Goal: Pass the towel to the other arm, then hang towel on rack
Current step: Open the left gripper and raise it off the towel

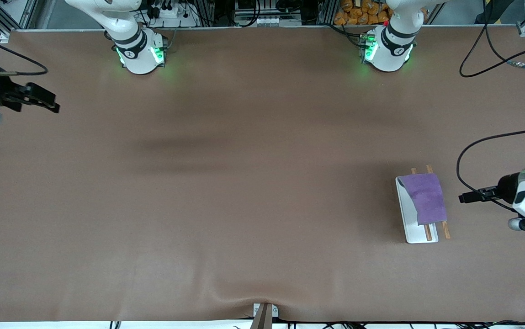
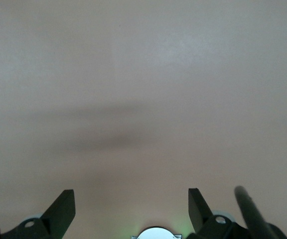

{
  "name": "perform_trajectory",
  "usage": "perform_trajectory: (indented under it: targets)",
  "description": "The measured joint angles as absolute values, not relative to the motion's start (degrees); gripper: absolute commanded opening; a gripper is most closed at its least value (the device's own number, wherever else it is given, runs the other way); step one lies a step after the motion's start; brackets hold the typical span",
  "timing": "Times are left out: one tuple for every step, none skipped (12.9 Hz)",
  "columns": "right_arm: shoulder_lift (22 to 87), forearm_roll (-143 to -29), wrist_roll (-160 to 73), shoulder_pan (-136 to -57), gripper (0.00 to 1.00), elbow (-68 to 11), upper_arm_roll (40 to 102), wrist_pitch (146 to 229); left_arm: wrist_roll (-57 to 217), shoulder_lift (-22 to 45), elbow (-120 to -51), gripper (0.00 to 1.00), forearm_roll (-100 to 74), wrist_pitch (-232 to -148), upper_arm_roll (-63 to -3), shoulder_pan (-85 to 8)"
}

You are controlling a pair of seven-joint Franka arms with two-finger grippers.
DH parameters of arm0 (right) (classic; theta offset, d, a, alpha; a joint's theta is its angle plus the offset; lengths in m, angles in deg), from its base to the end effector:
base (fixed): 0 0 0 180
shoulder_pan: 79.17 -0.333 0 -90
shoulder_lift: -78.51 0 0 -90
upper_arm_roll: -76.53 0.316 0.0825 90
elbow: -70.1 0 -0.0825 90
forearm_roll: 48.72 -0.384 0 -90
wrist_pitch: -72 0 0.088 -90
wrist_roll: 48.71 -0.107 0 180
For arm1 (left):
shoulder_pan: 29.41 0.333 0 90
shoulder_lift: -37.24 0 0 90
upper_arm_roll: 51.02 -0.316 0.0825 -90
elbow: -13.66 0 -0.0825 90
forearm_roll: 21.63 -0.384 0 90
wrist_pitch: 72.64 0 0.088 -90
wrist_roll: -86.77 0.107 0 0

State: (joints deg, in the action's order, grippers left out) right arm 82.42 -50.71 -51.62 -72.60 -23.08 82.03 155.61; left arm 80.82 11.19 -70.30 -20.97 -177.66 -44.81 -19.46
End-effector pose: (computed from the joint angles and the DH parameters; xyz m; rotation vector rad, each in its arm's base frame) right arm 0.5208 -0.0039 0.6260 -3.1094 0.1055 0.1550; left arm 0.6779 0.0547 0.4141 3.0688 0.2793 -0.1321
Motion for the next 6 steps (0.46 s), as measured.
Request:
perform_trajectory:
  targets:
    - [82.42, -50.71, -51.66, -72.5, 1.0, -22.43, 82.13, 155.48, 78.03, 12.67, -70.27, 1.0, -21.67, -176.11, -44.76, -21.19]
    - [82.41, -50.72, -51.73, -72.5, 1.0, -22.09, 82.24, 155.47, 76.16, 14.05, -70.25, 1.0, -22.0, -174.85, -44.74, -22.63]
    - [82.41, -50.72, -51.83, -72.5, 1.0, -21.83, 82.37, 155.46, 75.28, 15.33, -70.22, 1.0, -22.24, -174.16, -44.73, -23.69]
    - [82.41, -50.72, -52.23, -72.5, 1.0, -21.37, 82.48, 155.46, 75.2, 16.47, -70.14, 1.0, -22.39, -173.91, -44.73, -24.16]
    - [82.4, -50.72, -52.99, -72.5, 1.0, -20.62, 82.55, 155.29, 75.2, 17.48, -69.91, 1.0, -22.43, -173.66, -44.76, -24.1]
    - [82.41, -50.72, -53.84, -72.51, 1.0, -19.73, 82.63, 154.4, 75.2, 18.41, -69.57, 1.0, -22.45, -172.58, -44.79, -23.96]
